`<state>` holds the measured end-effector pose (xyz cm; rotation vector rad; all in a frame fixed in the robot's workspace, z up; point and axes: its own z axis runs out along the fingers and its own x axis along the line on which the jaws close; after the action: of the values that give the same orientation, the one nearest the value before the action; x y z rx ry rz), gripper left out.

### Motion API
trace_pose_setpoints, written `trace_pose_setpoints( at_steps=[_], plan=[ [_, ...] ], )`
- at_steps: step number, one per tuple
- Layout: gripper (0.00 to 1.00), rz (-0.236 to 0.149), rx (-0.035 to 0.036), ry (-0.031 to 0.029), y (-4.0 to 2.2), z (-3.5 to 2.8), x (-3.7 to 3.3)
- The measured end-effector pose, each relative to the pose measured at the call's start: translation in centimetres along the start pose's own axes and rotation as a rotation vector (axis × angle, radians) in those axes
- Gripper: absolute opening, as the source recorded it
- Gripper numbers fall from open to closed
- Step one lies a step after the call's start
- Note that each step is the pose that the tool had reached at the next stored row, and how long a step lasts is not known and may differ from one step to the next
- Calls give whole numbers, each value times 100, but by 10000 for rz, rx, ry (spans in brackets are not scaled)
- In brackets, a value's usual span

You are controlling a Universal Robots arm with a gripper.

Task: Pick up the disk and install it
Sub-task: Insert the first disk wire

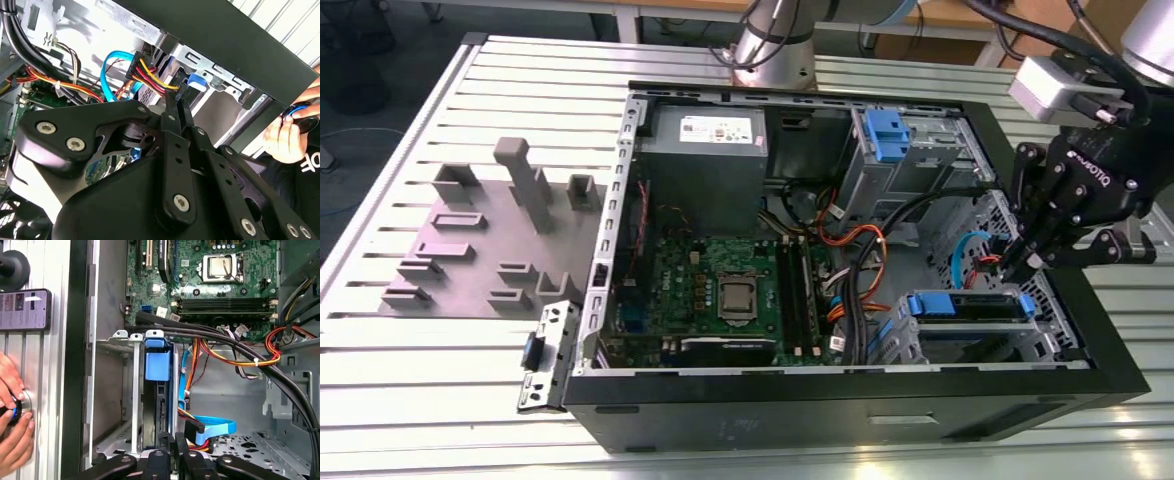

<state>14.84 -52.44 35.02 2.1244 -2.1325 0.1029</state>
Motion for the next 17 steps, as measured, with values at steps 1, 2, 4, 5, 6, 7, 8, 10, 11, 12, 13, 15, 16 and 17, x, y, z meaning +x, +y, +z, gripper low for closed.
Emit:
trace_pose_setpoints(
  at_steps=[1, 2, 4, 5, 6, 7, 8, 10, 11, 12, 13, 15, 16, 17],
  plan=[
    [16, 8, 69, -10, 11, 5, 1],
    [16, 17, 141, -23, 23, 10, 2],
    [16, 35, 278, -62, 60, 19, 3],
    [16, 43, 336, -90, 79, 24, 6],
    [16, 48, 381, -133, 96, 28, 11],
    [16, 49, 407, -214, 107, 31, 18],
    [16, 48, 420, -324, 110, 34, 26],
    [16, 46, 437, -497, 113, 43, 51],
    [16, 45, 448, -559, 114, 50, 67],
    [16, 46, 457, -625, 115, 57, 83],
    [16, 47, 475, -678, 119, 63, 98],
    [16, 54, 549, -750, 137, 72, 120],
    [16, 58, 599, -796, 152, 76, 127],
    [16, 62, 648, -839, 167, 80, 132]
  ],
)
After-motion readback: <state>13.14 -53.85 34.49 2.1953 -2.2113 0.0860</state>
